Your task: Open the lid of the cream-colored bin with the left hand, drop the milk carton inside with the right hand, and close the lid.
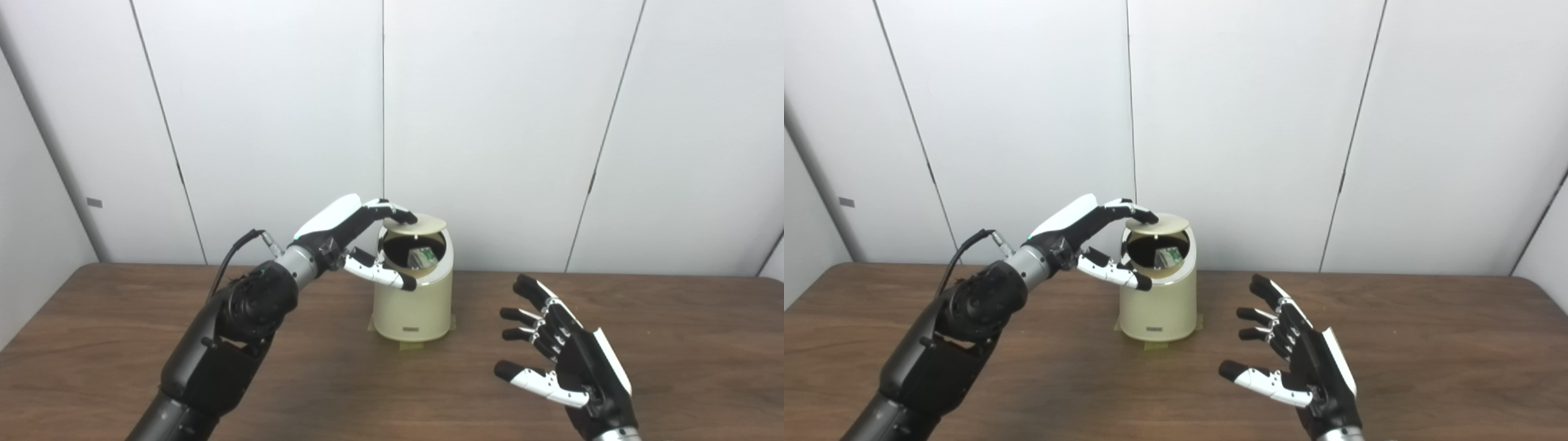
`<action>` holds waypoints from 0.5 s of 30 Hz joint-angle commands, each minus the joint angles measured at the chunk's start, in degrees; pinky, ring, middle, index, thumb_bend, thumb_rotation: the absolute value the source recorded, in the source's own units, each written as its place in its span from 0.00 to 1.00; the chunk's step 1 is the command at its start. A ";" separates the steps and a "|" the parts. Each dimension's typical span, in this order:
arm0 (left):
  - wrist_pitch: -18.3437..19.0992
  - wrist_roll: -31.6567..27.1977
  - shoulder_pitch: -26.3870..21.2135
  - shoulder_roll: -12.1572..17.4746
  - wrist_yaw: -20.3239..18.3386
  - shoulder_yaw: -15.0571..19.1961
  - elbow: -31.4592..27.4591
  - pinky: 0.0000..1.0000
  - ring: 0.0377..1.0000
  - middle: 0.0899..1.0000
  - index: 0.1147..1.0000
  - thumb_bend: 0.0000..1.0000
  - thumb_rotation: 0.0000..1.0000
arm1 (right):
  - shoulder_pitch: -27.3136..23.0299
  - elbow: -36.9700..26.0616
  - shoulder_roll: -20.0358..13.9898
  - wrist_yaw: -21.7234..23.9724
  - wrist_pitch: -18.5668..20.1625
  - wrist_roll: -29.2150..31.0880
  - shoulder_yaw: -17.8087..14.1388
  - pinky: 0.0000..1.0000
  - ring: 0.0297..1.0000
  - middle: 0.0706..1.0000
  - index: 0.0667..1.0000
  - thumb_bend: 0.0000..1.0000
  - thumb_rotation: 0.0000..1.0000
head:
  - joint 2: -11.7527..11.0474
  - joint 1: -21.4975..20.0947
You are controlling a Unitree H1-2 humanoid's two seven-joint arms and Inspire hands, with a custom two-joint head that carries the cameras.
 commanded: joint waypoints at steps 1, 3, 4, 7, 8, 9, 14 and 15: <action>0.13 -0.05 -2.06 0.69 -0.34 0.34 -2.69 1.00 1.00 0.85 0.79 0.94 0.34 | -1.61 -2.63 0.14 -0.32 -0.77 -0.27 -0.11 0.64 0.76 0.89 0.87 0.80 0.28 | 0.06 -0.04; 0.05 0.32 -1.67 0.71 -0.57 0.19 -3.13 1.00 1.00 0.85 0.79 0.94 0.33 | -1.62 -2.65 0.24 -0.35 -0.74 -0.23 -0.08 0.65 0.76 0.89 0.87 0.80 0.28 | 0.10 -0.12; -0.42 0.57 -1.42 0.80 -0.56 0.00 -3.19 1.00 1.00 0.85 0.80 0.93 0.33 | -1.62 -2.62 0.28 -0.31 -0.83 -0.11 -0.07 0.65 0.76 0.89 0.87 0.80 0.28 | 0.11 -0.14; -1.65 1.94 -1.02 1.14 -0.32 -0.91 -3.04 1.00 1.00 0.85 0.80 0.93 0.33 | -1.59 -2.78 0.34 -0.39 -0.62 -0.48 0.09 0.64 0.76 0.89 0.87 0.80 0.29 | 0.27 -0.35; -1.87 2.50 -0.97 1.27 -0.38 -1.28 -3.09 1.00 1.00 0.85 0.80 0.93 0.33 | -1.57 -2.92 0.40 -0.40 -0.45 -0.54 0.12 0.64 0.76 0.89 0.87 0.80 0.29 | 0.37 -0.44; -2.20 3.06 -0.95 1.39 -0.37 -1.68 -3.10 1.00 1.00 0.85 0.80 0.92 0.34 | -1.56 -3.07 0.49 -0.40 -0.28 -0.53 0.13 0.64 0.76 0.89 0.87 0.80 0.29 | 0.37 -0.44; -3.85 4.60 -0.53 1.50 -0.01 -2.68 -3.16 1.00 1.00 0.85 0.81 0.92 0.34 | -1.49 -3.52 0.90 -0.22 -0.01 -0.51 0.20 0.64 0.75 0.89 0.87 0.79 0.29 | 0.62 -0.66; -4.38 4.93 -0.45 1.54 0.08 -2.83 -3.08 1.00 1.00 0.85 0.81 0.92 0.34 | -1.49 -3.61 0.95 -0.21 0.16 -0.55 0.20 0.64 0.75 0.89 0.87 0.79 0.29 | 0.66 -0.71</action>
